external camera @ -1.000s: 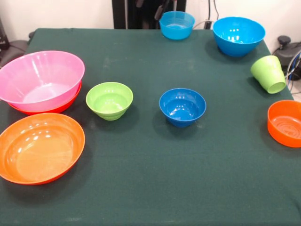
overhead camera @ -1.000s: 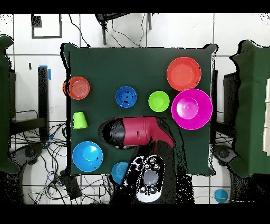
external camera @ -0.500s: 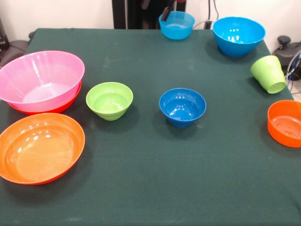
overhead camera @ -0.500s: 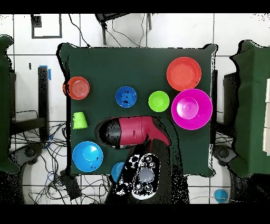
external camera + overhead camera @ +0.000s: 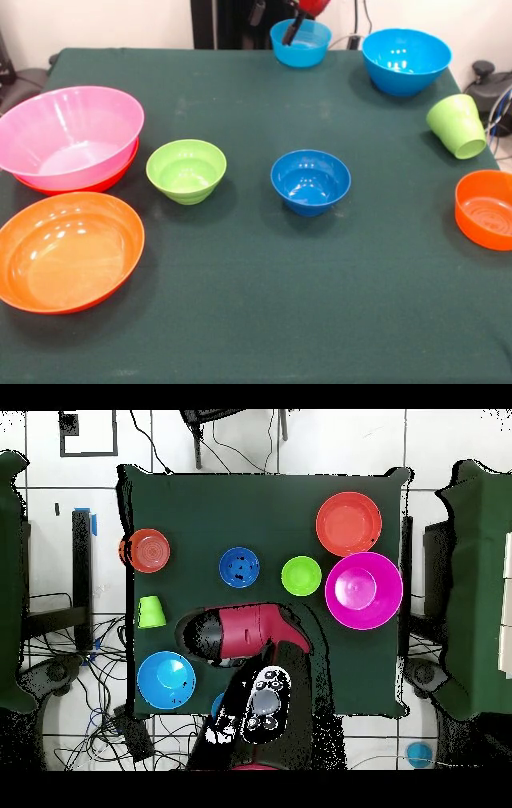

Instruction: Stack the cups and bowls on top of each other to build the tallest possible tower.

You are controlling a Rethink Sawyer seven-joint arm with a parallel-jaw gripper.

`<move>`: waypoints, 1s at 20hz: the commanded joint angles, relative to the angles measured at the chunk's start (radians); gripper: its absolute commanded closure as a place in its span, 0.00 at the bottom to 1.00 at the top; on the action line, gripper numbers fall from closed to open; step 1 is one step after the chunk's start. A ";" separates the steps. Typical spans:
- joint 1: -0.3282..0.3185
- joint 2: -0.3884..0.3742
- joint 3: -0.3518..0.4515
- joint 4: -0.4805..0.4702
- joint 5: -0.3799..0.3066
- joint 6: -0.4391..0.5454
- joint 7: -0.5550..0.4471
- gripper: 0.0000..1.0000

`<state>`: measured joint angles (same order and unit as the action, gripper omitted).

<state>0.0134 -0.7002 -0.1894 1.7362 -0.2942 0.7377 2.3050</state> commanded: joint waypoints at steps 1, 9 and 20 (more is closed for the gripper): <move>0.032 0.065 0.082 -0.018 0.029 -0.079 0.109 0.00; 0.084 0.104 0.070 -0.070 0.057 -0.057 0.145 0.00; 0.125 0.125 0.041 -0.093 0.067 -0.046 0.161 0.00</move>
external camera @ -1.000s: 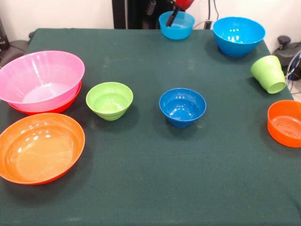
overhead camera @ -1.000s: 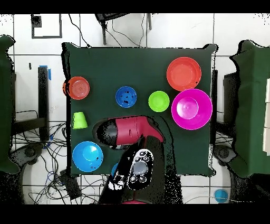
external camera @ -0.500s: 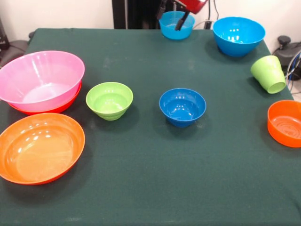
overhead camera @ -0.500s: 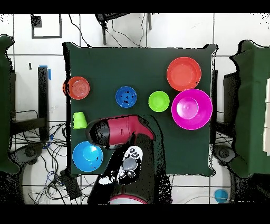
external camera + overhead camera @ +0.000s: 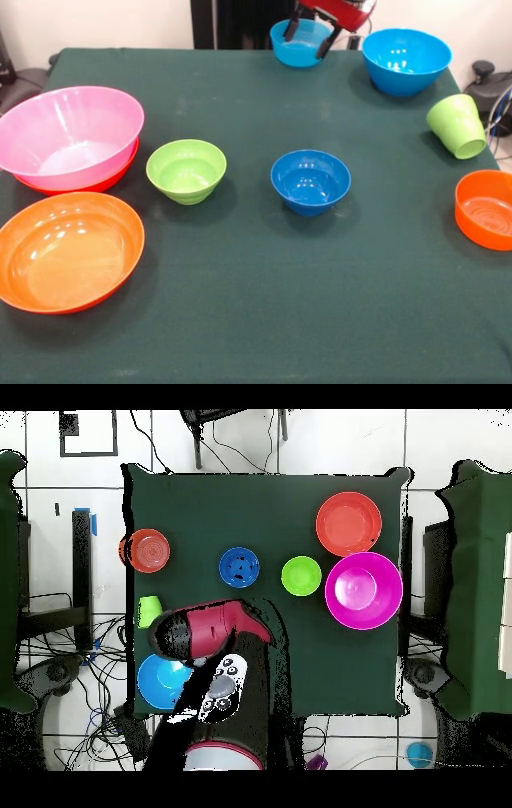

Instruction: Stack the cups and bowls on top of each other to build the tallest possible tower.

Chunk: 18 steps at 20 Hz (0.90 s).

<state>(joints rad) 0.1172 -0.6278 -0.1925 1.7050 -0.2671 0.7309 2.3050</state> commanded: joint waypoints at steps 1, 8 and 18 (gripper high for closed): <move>0.023 0.056 0.042 -0.063 0.042 -0.042 0.162 0.00; 0.040 0.090 -0.002 -0.034 0.017 -0.124 0.178 0.00; 0.045 -0.080 -0.003 -0.034 0.059 0.118 0.041 0.00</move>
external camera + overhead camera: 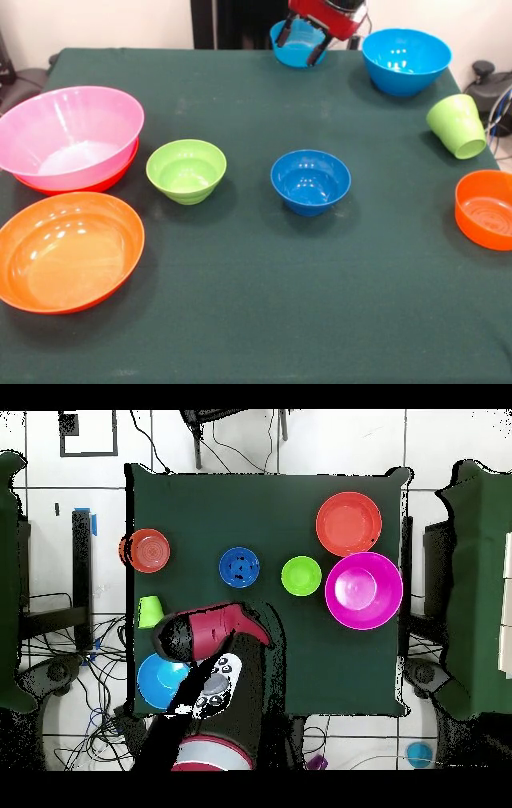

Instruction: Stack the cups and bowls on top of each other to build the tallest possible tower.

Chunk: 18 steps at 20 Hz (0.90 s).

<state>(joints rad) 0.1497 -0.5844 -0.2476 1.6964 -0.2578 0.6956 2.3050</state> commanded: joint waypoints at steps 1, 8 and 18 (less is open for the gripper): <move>0.016 -0.138 0.050 -0.035 0.051 0.185 0.033 0.00; 0.038 -0.179 0.072 -0.109 0.077 0.342 0.052 0.00; 0.039 -0.206 0.087 -0.118 0.101 0.343 0.050 0.00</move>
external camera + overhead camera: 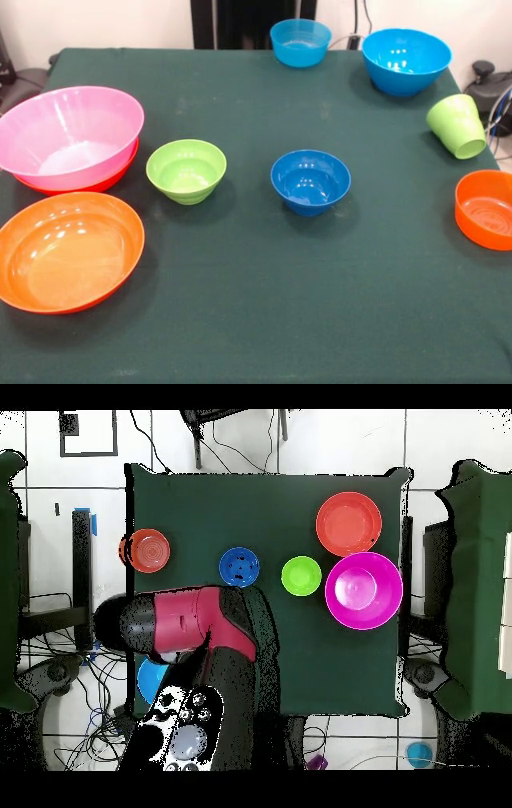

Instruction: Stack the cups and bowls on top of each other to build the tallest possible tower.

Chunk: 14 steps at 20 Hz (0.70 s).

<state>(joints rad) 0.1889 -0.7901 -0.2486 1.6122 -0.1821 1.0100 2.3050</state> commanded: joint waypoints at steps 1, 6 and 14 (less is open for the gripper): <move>0.002 0.002 0.086 -0.036 0.024 0.030 0.053 0.00; 0.003 0.018 0.090 -0.016 0.036 -0.021 0.070 0.00; -0.100 0.018 0.191 0.145 0.163 -0.324 0.023 0.00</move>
<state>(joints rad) 0.1595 -0.8119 -0.2190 1.6152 -0.1006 0.9224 2.3050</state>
